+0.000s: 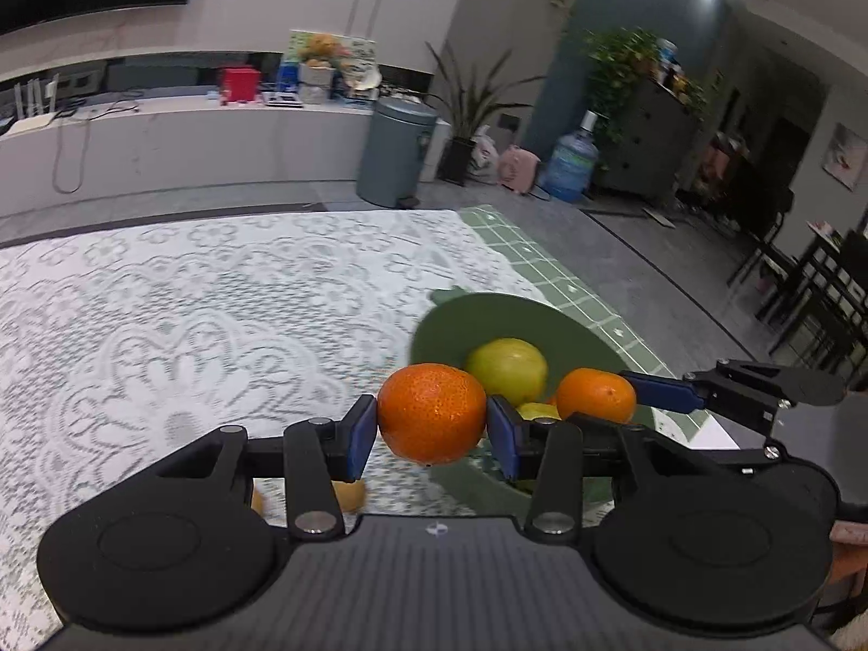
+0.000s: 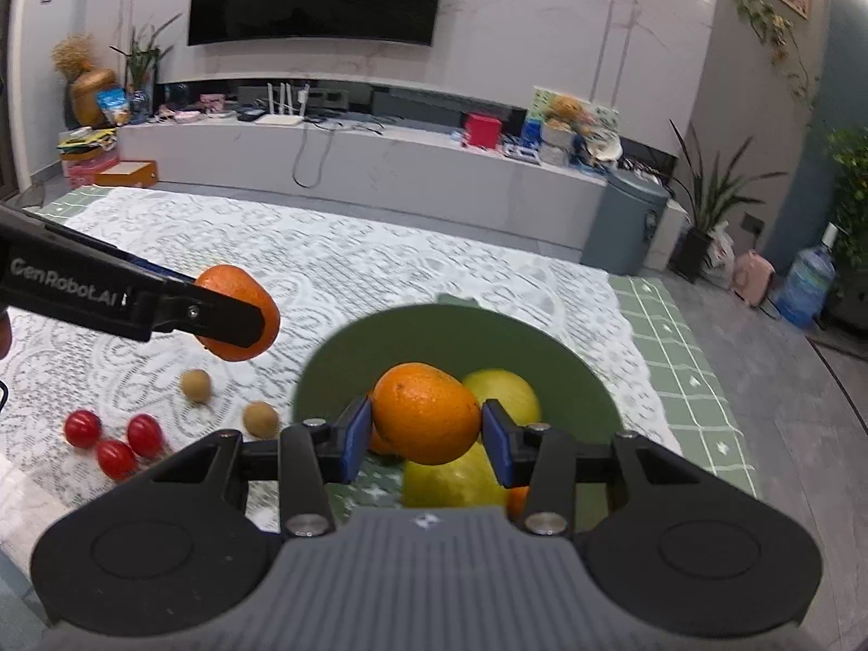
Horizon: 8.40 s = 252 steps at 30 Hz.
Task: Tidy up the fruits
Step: 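Carry both oranges over the green colander with both tools, then lower both oranges into the colander and open both tools, then withdraw both tools from the colander toward the cherry tomatoes, then grasp a red cherry tomato with the right tool while the left tool grasps another, then carry both cherry tomatoes over the green colander with both tools, then lower both cherry tomatoes into the colander and open both tools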
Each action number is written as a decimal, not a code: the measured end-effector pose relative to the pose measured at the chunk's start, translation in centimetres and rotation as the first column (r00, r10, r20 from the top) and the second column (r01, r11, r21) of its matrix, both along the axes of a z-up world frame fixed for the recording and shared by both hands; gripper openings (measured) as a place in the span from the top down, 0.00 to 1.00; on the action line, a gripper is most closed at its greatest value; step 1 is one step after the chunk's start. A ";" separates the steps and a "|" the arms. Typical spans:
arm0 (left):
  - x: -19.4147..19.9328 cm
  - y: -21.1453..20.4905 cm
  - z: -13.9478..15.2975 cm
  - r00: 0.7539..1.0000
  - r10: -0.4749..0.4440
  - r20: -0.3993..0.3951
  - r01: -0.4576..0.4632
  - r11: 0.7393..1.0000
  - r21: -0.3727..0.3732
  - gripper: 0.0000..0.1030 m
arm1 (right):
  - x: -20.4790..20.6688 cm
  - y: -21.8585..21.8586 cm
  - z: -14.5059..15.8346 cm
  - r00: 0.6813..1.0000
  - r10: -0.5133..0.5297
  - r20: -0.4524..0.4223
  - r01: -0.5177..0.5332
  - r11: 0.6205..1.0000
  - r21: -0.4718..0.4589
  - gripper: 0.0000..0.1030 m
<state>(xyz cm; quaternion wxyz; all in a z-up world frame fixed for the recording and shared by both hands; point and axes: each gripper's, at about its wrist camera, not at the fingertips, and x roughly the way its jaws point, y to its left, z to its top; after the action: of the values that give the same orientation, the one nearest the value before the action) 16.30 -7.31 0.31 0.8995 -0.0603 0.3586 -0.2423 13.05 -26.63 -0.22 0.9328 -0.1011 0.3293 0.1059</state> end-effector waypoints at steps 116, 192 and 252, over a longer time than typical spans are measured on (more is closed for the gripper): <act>-8.1 3.2 -1.2 1.000 -0.014 -0.020 0.018 0.969 0.246 0.35 | -6.4 4.5 -3.8 0.996 -0.061 -0.068 0.068 0.992 0.104 0.30; -8.3 5.5 -8.6 0.993 0.120 -0.022 -0.112 0.971 0.209 0.62 | -4.7 7.3 -9.4 0.990 0.061 -0.124 -0.051 0.995 0.082 0.75; -0.9 -6.0 -0.4 0.991 -0.132 0.017 0.130 0.985 0.110 0.62 | 1.2 -2.1 0.7 0.991 0.005 -0.131 -0.012 0.999 -0.049 0.75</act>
<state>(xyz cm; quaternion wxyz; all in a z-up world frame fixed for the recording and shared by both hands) 15.37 -13.31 -0.12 0.8879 0.0154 0.3633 -0.2818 14.29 -28.74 0.49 0.9059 -0.1186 0.3920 0.1081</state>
